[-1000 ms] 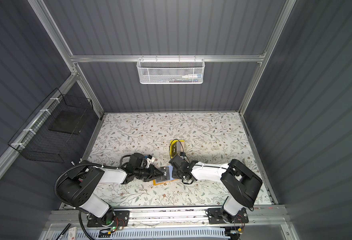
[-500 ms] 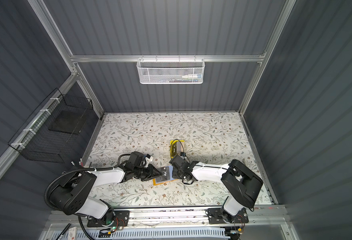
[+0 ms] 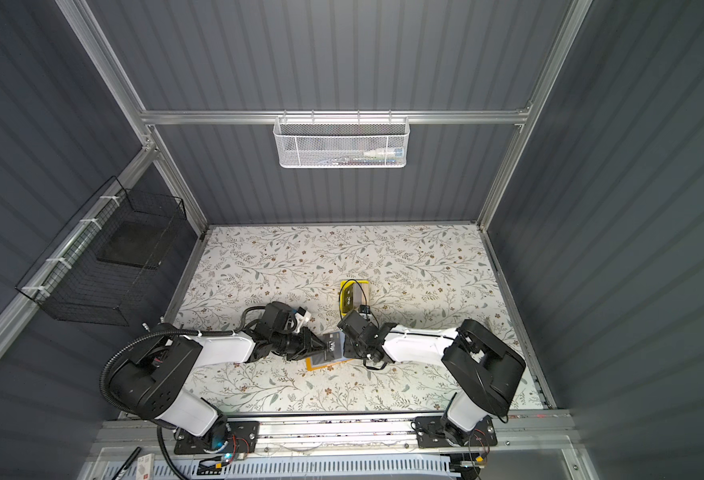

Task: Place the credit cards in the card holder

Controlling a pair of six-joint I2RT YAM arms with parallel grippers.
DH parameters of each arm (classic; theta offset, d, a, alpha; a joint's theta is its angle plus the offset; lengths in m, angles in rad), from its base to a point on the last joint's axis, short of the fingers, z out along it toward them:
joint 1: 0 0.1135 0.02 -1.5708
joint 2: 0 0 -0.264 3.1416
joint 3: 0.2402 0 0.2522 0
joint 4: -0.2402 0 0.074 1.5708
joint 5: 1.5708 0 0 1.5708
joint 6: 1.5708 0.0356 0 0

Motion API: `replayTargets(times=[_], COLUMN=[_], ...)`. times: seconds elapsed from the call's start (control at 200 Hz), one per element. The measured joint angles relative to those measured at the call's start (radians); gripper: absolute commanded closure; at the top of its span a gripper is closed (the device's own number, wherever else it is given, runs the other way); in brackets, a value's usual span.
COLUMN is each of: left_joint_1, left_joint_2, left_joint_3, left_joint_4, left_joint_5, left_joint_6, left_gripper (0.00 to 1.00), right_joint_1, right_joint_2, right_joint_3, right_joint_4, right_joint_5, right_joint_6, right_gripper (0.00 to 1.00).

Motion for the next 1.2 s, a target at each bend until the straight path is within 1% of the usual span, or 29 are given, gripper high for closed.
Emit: replayTargets(times=[0.37,0.85,1.046,1.201], left_joint_1=[-0.034,-0.047,-0.047,-0.047], left_joint_2=[0.040,0.069,0.053,-0.023], left_joint_3=[0.021,0.023,0.024,0.024], left_joint_4=[0.042,0.103,0.063,-0.019], left_joint_5=[0.005,0.006,-0.008,-0.037], left_joint_6=[-0.041,-0.090,-0.079,-0.041], left_gripper=[0.78,0.82,0.83,0.81], right_joint_1=[0.000,0.000,0.000,0.005], right_joint_2=[0.000,0.000,-0.009,-0.043], right_joint_3=[0.000,-0.002,-0.007,-0.023], right_joint_4=[0.000,0.002,0.001,-0.002], right_joint_5=[0.000,0.001,0.000,-0.009], right_joint_6=[0.000,0.000,-0.001,-0.006], right_gripper=[0.87,0.87,0.87,0.86])
